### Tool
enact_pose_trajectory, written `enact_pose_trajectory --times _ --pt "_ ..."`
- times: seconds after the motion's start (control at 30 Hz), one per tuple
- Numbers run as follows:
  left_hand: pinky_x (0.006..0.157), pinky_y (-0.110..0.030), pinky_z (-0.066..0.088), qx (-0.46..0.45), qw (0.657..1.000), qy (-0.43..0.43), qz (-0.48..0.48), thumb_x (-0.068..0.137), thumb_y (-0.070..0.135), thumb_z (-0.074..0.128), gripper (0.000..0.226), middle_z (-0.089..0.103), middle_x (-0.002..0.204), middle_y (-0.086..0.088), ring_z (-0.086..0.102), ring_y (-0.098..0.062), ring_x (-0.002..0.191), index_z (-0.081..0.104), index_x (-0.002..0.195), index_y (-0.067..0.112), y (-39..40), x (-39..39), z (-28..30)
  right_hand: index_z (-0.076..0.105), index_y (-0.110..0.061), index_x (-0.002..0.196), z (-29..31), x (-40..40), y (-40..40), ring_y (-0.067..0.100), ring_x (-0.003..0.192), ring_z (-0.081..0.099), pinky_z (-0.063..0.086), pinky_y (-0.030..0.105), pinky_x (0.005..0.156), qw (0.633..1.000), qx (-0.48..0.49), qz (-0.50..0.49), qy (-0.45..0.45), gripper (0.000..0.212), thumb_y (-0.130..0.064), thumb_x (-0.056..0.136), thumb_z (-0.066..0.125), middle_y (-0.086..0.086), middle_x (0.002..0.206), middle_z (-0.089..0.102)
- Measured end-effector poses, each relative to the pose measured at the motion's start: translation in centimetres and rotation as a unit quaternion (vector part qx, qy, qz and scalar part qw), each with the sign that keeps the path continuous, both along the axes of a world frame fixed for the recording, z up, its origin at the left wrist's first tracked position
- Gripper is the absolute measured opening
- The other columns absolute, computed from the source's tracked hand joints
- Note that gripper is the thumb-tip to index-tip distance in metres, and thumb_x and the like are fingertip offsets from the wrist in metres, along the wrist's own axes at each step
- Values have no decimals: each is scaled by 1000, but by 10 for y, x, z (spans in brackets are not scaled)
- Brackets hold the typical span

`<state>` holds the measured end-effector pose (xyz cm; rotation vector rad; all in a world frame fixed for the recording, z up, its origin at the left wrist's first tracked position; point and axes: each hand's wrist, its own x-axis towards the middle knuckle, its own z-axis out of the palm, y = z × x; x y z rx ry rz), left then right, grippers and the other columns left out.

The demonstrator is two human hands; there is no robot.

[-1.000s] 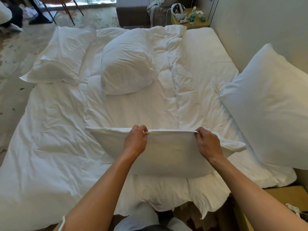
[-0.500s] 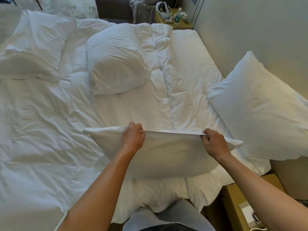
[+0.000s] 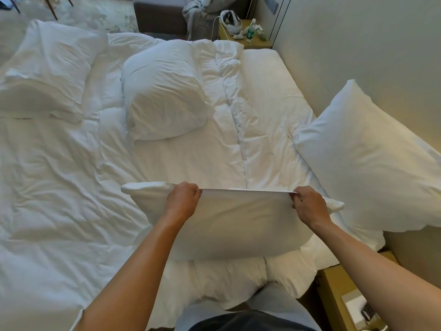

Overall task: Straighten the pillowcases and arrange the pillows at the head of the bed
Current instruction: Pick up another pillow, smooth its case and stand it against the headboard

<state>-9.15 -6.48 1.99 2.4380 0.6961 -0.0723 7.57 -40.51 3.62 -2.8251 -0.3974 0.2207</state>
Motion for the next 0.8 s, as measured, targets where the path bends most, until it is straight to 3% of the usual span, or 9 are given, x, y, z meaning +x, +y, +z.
enact_pose_trajectory --times 0.1,0.2,0.3,0.37,0.43,0.6,0.8 --pt "69 -37 49 -2 1000 2 4 102 29 52 35 66 79 -7 62 -30 79 63 74 13 -5 2 3 58 -17 71 -5 9 -7 27 69 58 45 39 61 1000 4 8 8 36 -31 103 54 3 71 63" --pt "78 -39 53 2 1000 11 10 102 20 51 29 73 93 -12 66 -33 90 73 90 5 -9 5 6 51 -15 62 -8 20 -14 24 63 55 38 35 57 999 -10 33 -8 46 -38 101 60 0 61 58" --pt "76 -38 50 3 999 25 21 101 13 45 30 73 95 -15 66 -35 91 69 85 3 -15 11 8 54 -15 65 -9 32 -18 28 70 57 47 41 73 997 -23 69 -8 42 -38 100 61 0 65 60" --pt "71 -36 45 17 999 37 34 102 12 42 33 70 89 -16 65 -37 88 61 75 7 -18 15 11 51 -17 69 -9 37 -19 24 71 51 46 45 89 994 -22 103 -12 36 -31 102 59 -4 66 55" --pt "70 -37 43 32 997 43 49 102 12 43 34 69 86 -17 64 -37 84 57 72 11 -22 19 14 52 -19 72 -9 43 -22 20 71 46 44 43 94 992 -2 127 -19 31 -25 103 56 -8 65 51" --pt "61 -33 36 47 995 28 88 102 16 45 38 55 64 -1 55 -25 64 51 64 14 -29 29 26 62 -17 80 -9 57 -36 22 69 59 50 40 66 990 52 126 15 29 -33 103 56 -4 71 63" --pt "59 -34 38 59 992 -2 110 103 20 46 35 60 66 -1 56 -20 63 59 71 12 -30 38 43 64 -18 76 4 62 -40 17 66 58 51 39 65 986 117 116 10 30 -33 101 60 -6 69 62"
